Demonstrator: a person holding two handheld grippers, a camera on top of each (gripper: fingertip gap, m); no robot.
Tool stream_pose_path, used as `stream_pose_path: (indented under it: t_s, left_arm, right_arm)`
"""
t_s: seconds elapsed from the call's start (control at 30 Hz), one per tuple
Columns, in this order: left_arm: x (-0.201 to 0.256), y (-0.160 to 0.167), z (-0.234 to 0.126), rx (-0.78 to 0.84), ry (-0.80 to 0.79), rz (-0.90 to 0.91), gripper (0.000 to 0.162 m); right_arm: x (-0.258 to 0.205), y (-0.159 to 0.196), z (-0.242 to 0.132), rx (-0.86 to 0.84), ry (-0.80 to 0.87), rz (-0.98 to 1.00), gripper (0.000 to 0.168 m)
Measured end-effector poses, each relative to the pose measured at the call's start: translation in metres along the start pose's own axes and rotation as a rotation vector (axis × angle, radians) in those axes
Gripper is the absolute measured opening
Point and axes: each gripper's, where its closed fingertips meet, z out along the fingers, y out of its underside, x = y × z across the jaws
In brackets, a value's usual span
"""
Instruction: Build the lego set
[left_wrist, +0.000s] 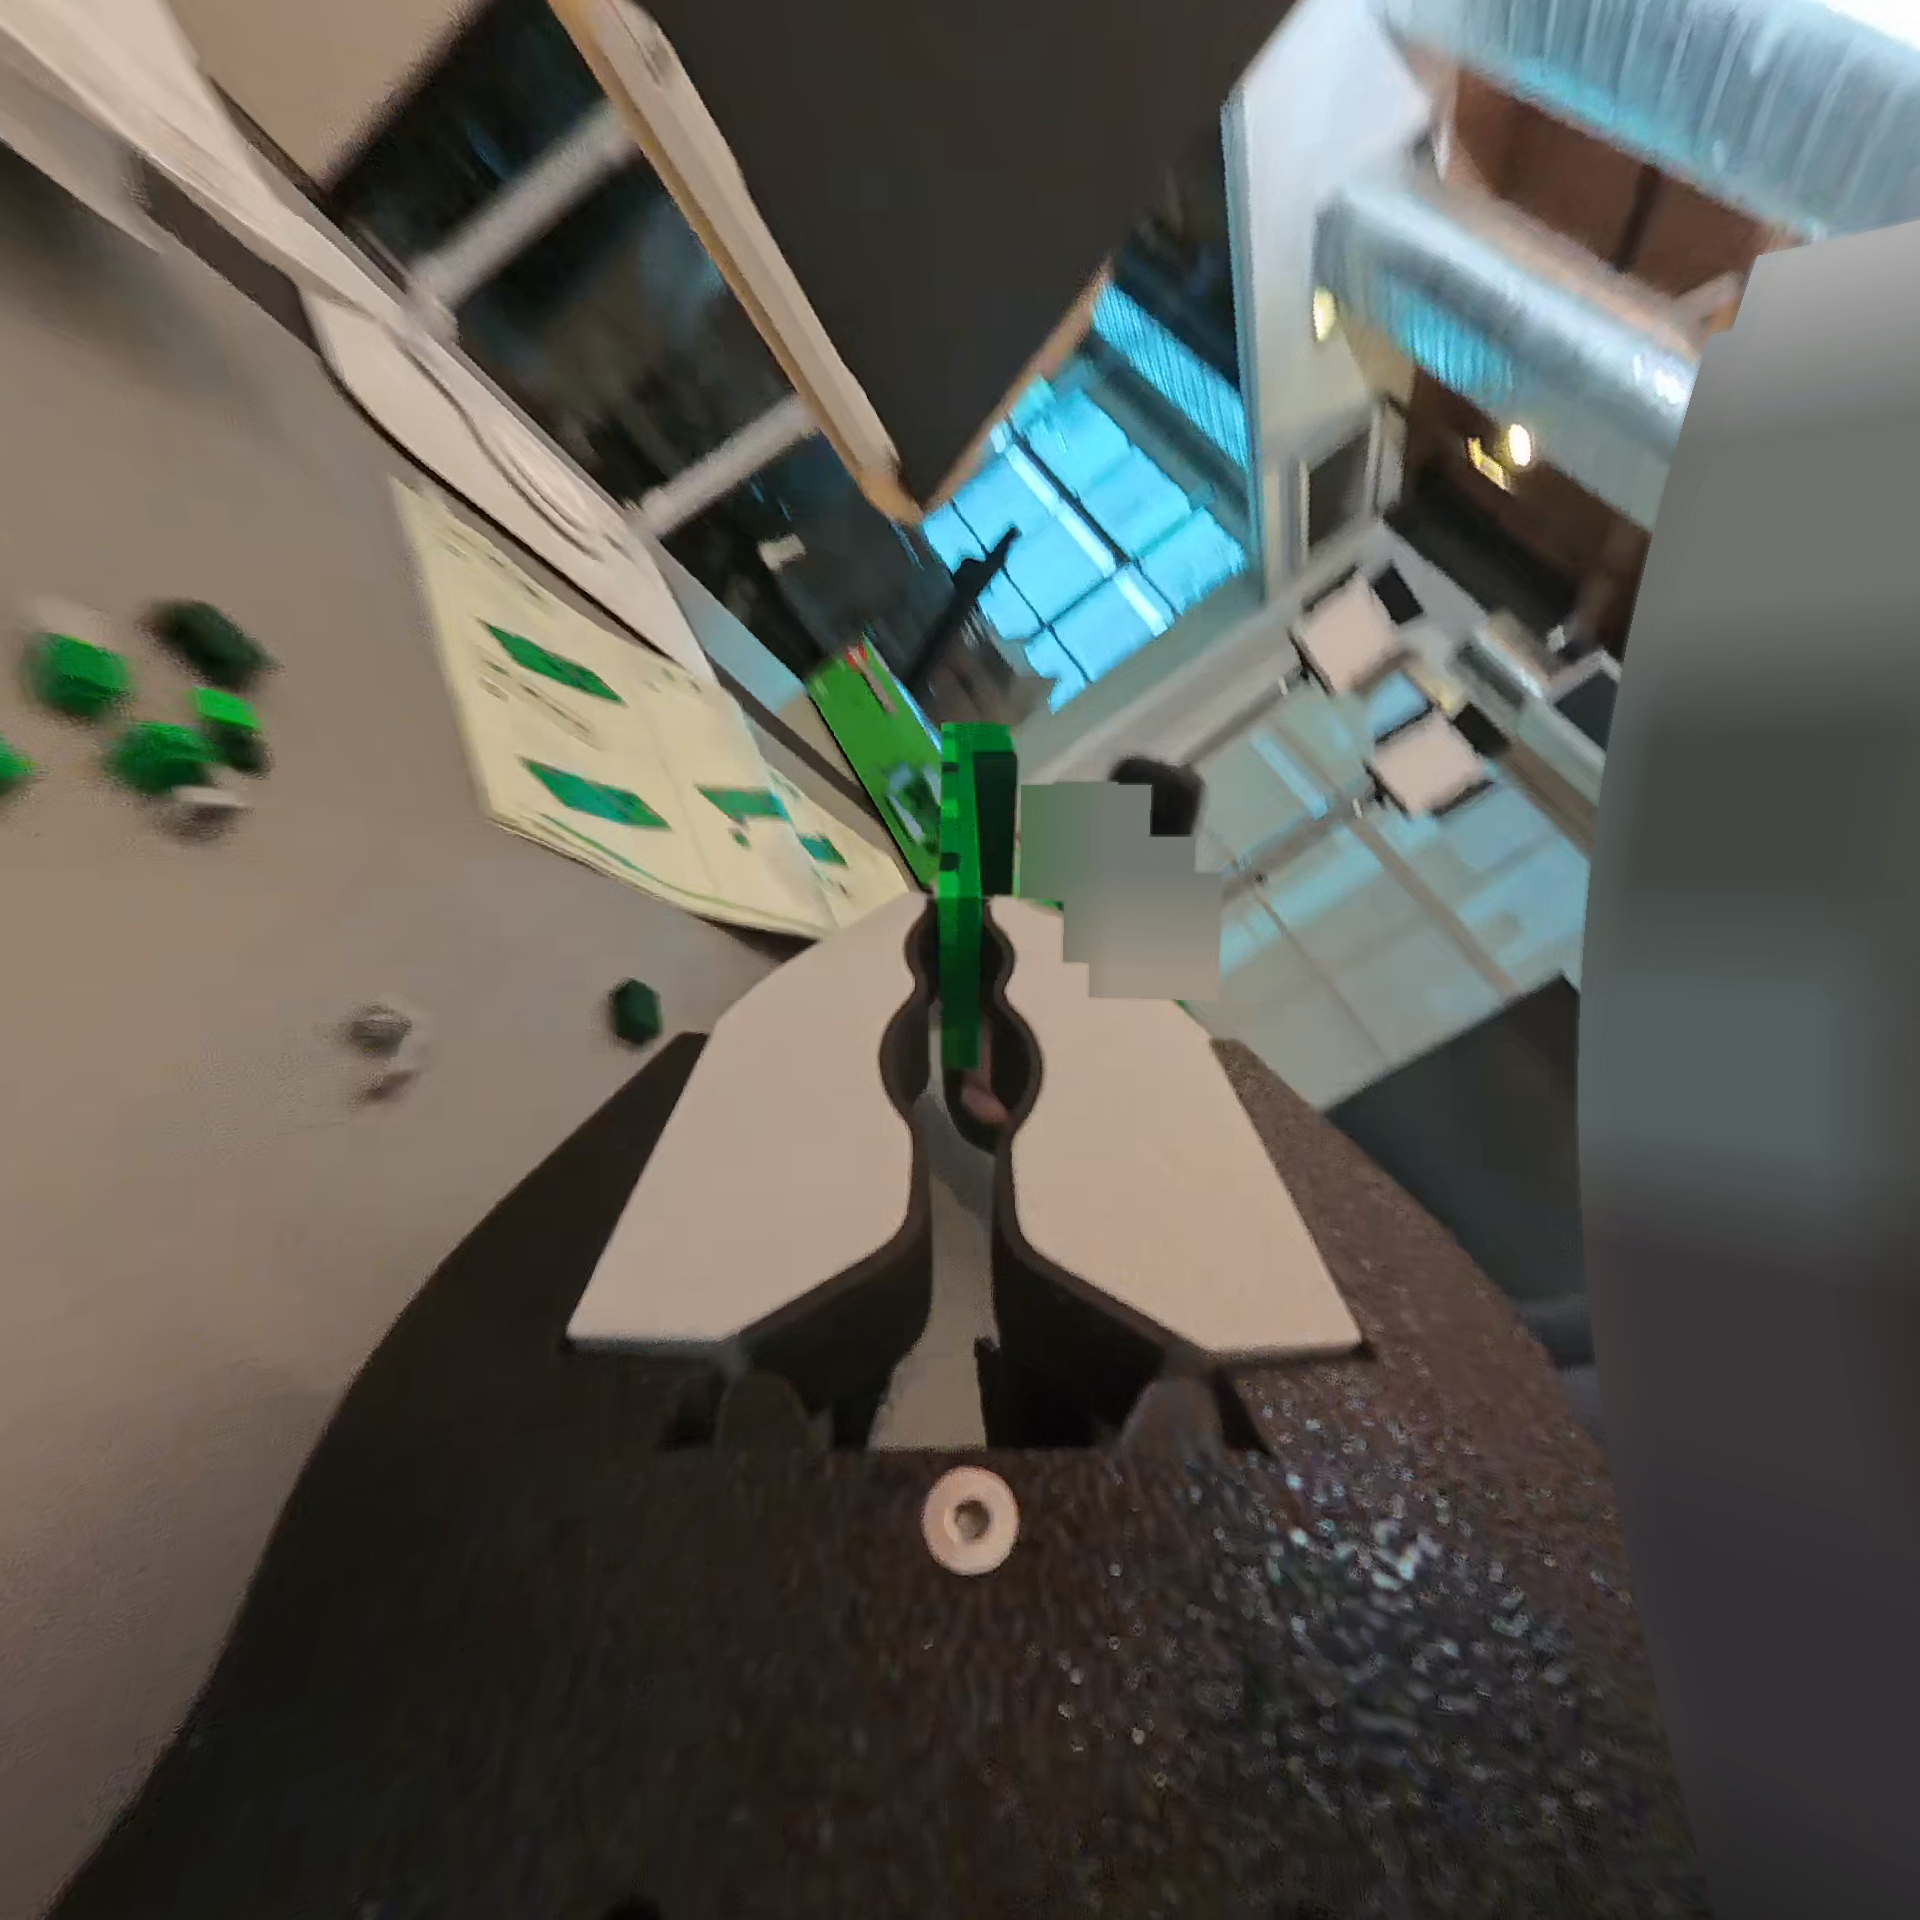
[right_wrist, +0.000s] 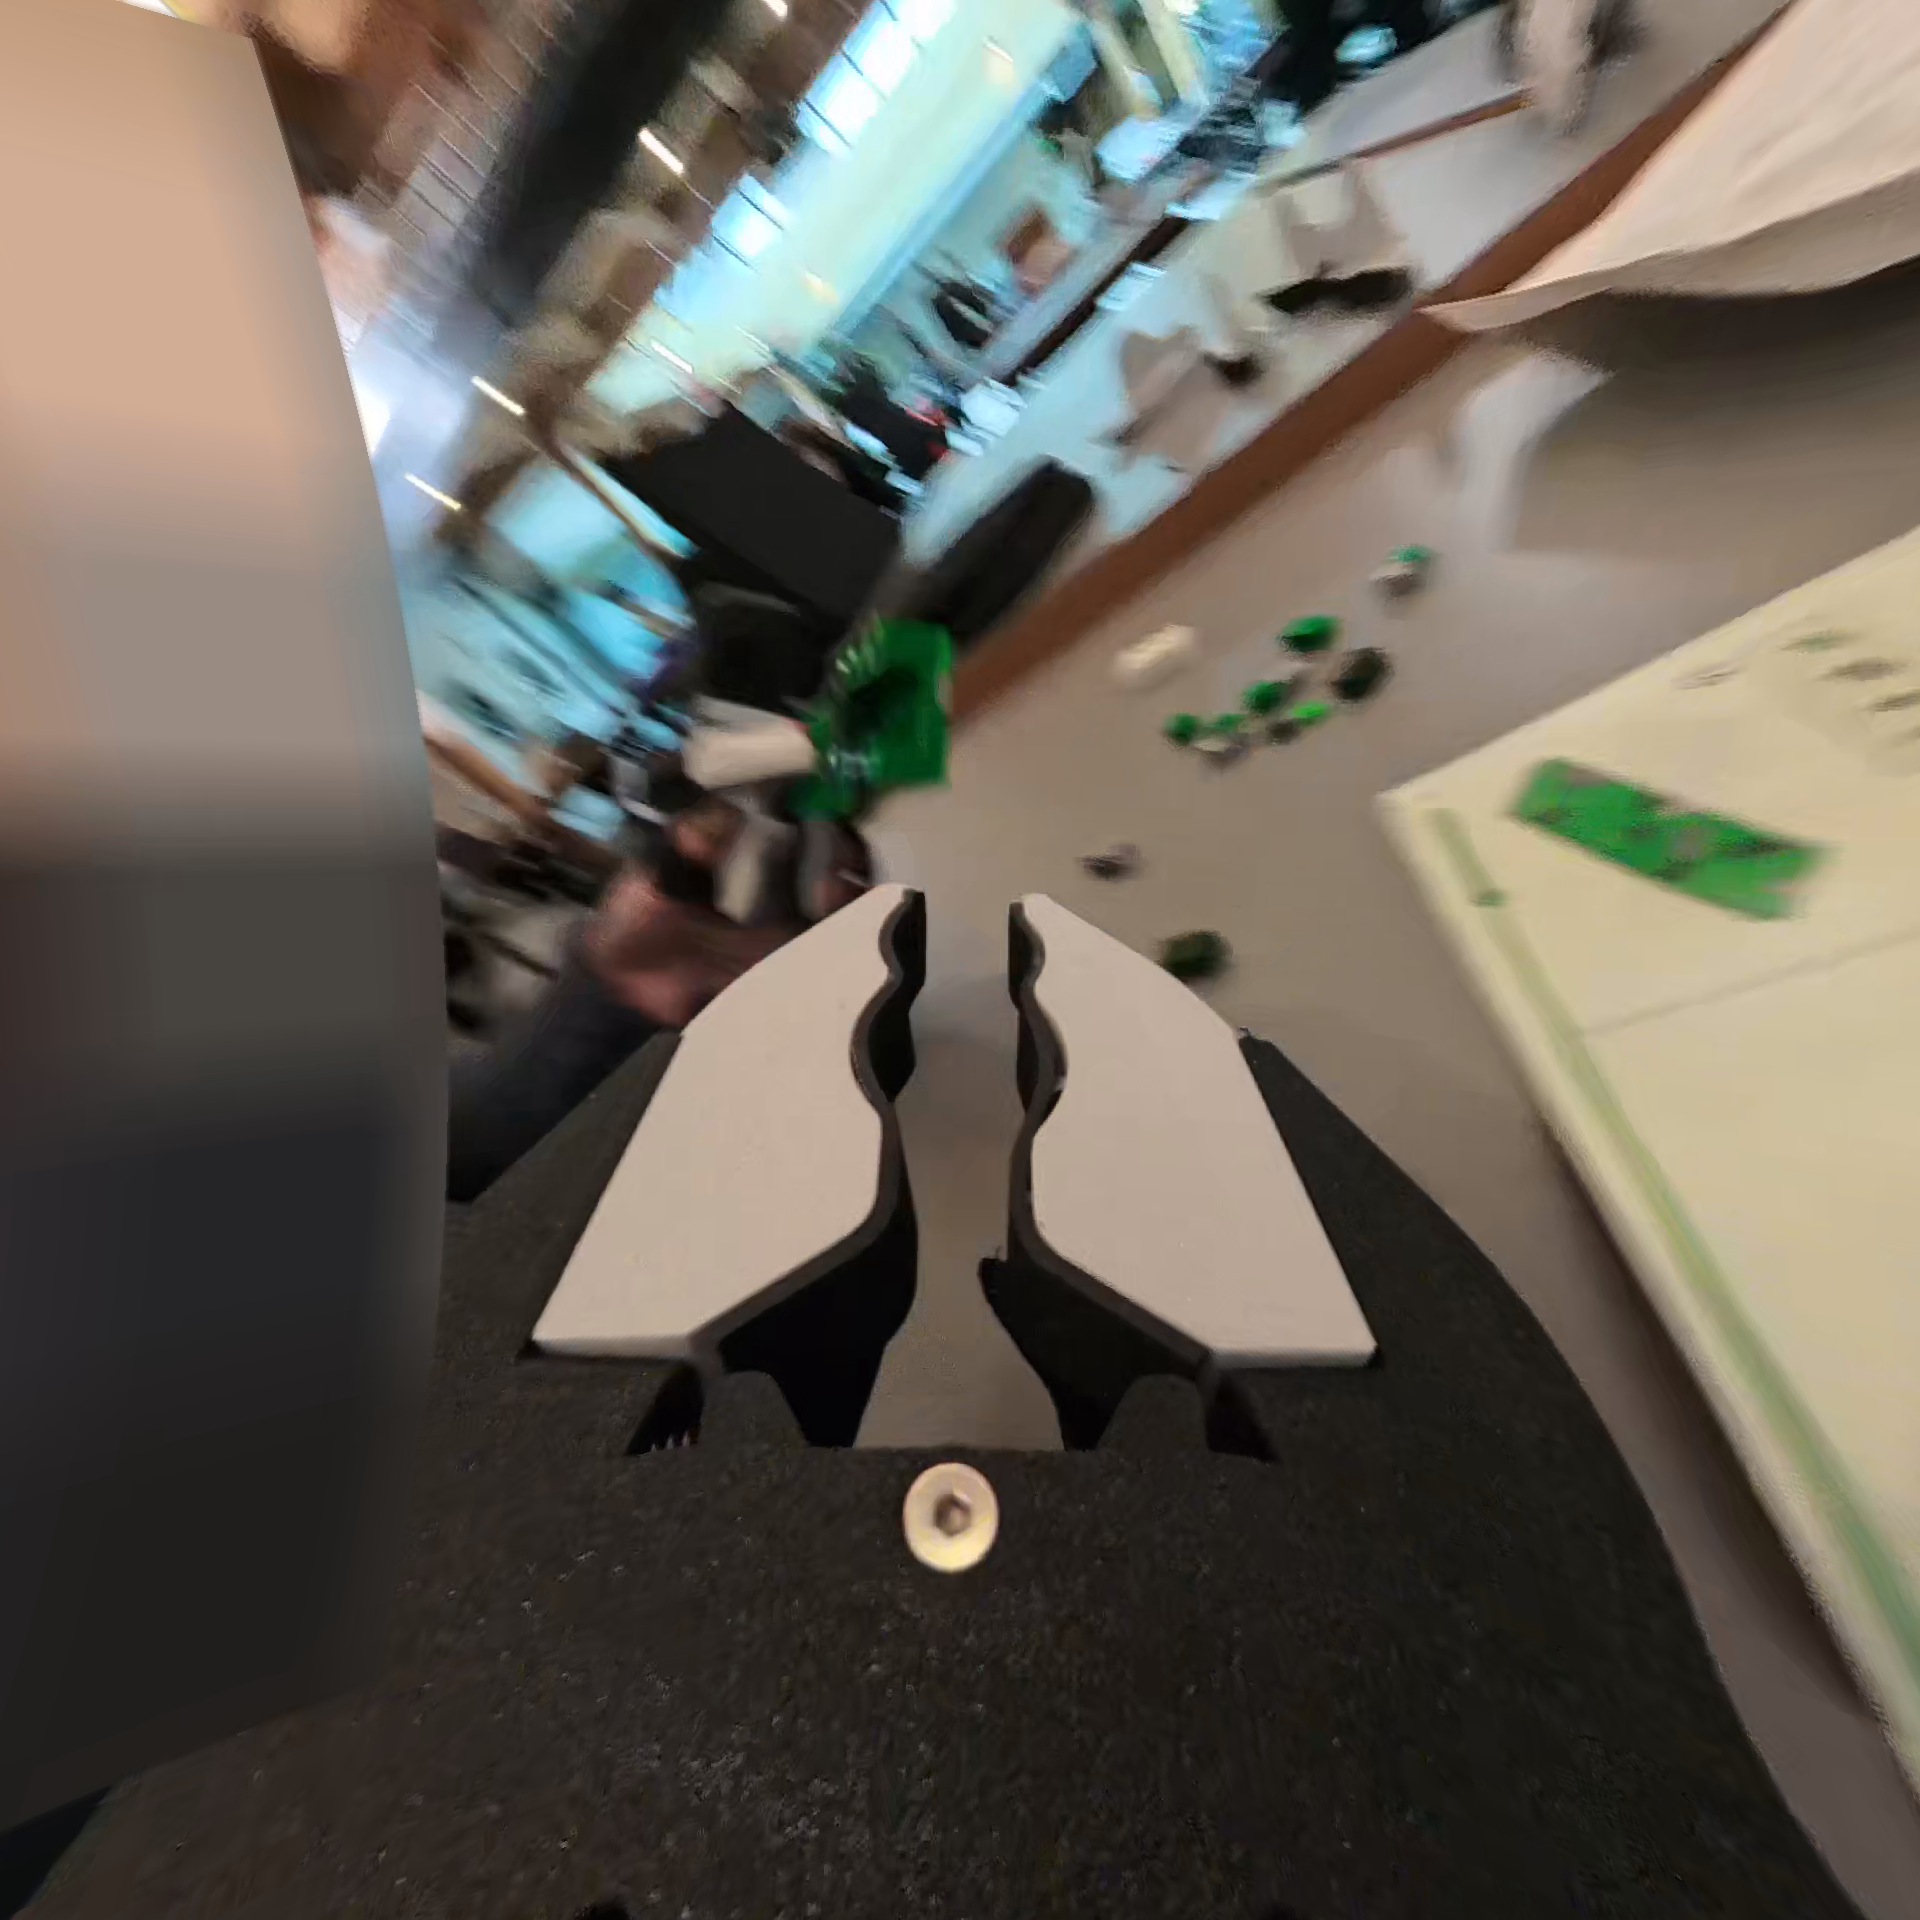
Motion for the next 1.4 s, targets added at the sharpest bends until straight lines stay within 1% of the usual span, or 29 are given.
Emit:
stream_pose_path:
  t_s: [0.07, 0.17, 0.23, 0.33, 0.53, 0.57, 0.67, 0.73, 0.8, 0.87, 0.97, 1.03, 1.1, 1.17, 1.23, 1.3, 1.4]
  left_arm:
    - [-0.01, -0.017, -0.018, 0.1, -0.048, -0.016, 0.006]
    - [-0.019, -0.03, -0.035, 0.179, -0.098, -0.012, 0.005]
    - [-0.021, -0.034, -0.04, 0.206, -0.112, -0.01, 0.006]
    - [-0.025, -0.037, -0.045, 0.227, -0.121, -0.014, 0.006]
    - [-0.03, -0.036, -0.048, 0.229, -0.107, -0.048, 0.006]
    - [-0.031, -0.036, -0.049, 0.227, -0.107, -0.05, 0.006]
    - [-0.034, -0.035, -0.049, 0.223, -0.116, -0.052, 0.006]
    - [-0.037, -0.033, -0.048, 0.209, -0.131, -0.056, 0.005]
    - [-0.039, -0.03, -0.045, 0.187, -0.144, -0.057, 0.005]
    - [-0.04, -0.027, -0.042, 0.164, -0.151, -0.053, 0.006]
    - [-0.039, -0.024, -0.035, 0.143, -0.138, -0.058, 0.006]
    - [-0.037, -0.019, -0.028, 0.125, -0.114, -0.085, 0.005]
    - [-0.035, -0.012, -0.02, 0.107, -0.087, -0.119, 0.005]
    - [-0.033, -0.004, -0.01, 0.076, -0.068, -0.141, 0.005]
    - [-0.032, 0.006, -0.002, 0.037, -0.057, -0.156, 0.006]
    - [-0.03, 0.014, 0.006, 0.006, -0.046, -0.171, 0.006]
    - [-0.026, 0.023, 0.014, -0.024, -0.027, -0.198, 0.006]
  right_arm:
    - [0.016, 0.012, 0.005, -0.103, 0.177, -0.178, 0.015]
    - [0.026, 0.03, 0.024, -0.247, 0.312, -0.379, 0.017]
    - [0.038, 0.037, 0.035, -0.334, 0.397, -0.467, 0.024]
    - [0.05, 0.046, 0.05, -0.413, 0.453, -0.467, 0.03]
    - [0.067, 0.058, 0.063, -0.528, 0.543, -0.513, 0.027]
    - [0.068, 0.059, 0.065, -0.54, 0.546, -0.515, 0.026]
    - [0.068, 0.06, 0.068, -0.565, 0.533, -0.526, 0.016]
    - [0.067, 0.058, 0.068, -0.585, 0.519, -0.554, 0.016]
    - [0.06, 0.049, 0.066, -0.585, 0.489, -0.614, 0.016]
    - [0.05, 0.032, 0.062, -0.565, 0.464, -0.698, 0.016]
    - [0.021, 0.002, 0.059, -0.488, 0.379, -0.916, 0.016]
    - [-0.001, -0.011, 0.058, -0.432, 0.312, -1.044, 0.016]
    - [-0.019, -0.017, 0.06, -0.368, 0.261, -1.103, 0.016]
    - [-0.027, -0.013, 0.062, -0.399, 0.229, -1.122, 0.016]
    - [-0.025, -0.007, 0.061, -0.476, 0.246, -1.162, 0.016]
    - [-0.027, -0.001, 0.063, -0.544, 0.216, -1.172, 0.016]
    - [-0.031, 0.003, 0.066, -0.577, 0.183, -1.191, 0.016]
